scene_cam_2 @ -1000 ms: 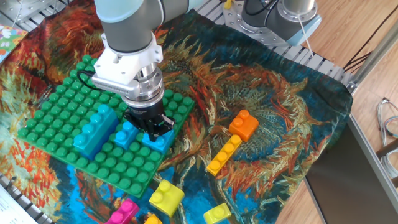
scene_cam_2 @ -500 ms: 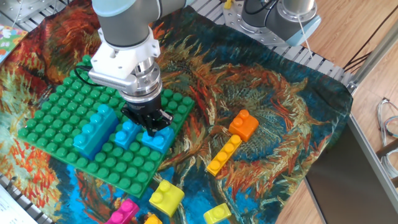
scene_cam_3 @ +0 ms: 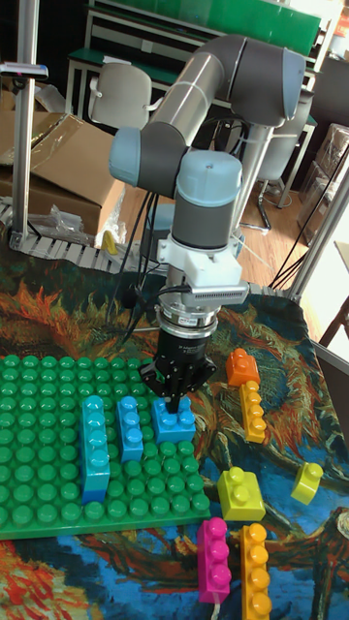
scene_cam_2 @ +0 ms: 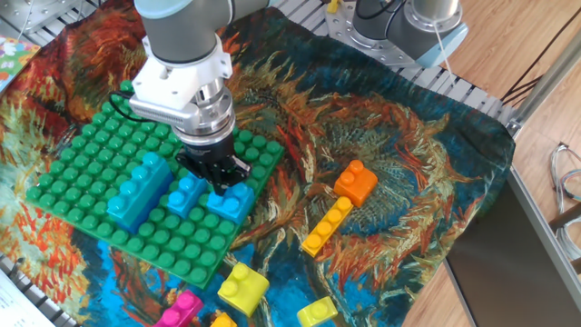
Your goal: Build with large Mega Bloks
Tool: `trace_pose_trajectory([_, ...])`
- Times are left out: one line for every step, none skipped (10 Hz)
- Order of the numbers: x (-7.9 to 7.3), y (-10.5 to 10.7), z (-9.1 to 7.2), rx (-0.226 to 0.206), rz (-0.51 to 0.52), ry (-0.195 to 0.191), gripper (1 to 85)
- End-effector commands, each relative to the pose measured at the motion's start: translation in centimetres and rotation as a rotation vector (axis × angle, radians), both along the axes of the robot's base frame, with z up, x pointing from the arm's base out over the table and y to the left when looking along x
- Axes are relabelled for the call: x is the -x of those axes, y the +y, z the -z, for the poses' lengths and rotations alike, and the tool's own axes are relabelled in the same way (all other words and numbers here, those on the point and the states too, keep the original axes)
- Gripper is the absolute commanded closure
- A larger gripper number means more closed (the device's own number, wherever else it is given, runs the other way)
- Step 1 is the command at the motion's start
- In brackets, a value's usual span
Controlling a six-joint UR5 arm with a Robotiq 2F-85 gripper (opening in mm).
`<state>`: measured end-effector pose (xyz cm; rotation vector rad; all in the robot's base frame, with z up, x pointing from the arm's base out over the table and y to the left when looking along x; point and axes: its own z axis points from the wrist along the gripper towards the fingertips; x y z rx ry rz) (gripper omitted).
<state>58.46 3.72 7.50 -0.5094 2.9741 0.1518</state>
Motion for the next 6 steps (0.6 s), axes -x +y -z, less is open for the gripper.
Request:
trace_pose_trajectory([-0.1,0.1,0.7,-0.010,0.004,-0.010,84.3])
trace_pose_trajectory([-0.3,0.3,0.8,-0.010,0.005,-0.014,84.3])
trace_pose_trajectory([-0.3,0.3,0.7,-0.010,0.005,-0.016,84.3])
trace_pose_trajectory([-0.2,0.2,0.3,-0.015,-0.002,-0.017,84.3])
trace_pose_trajectory([-0.2,0.0,-0.2,-0.022,-0.011,-0.012,84.3])
trace_pose_trajectory([-0.1,-0.2,-0.4,-0.026,-0.013,-0.009,84.3])
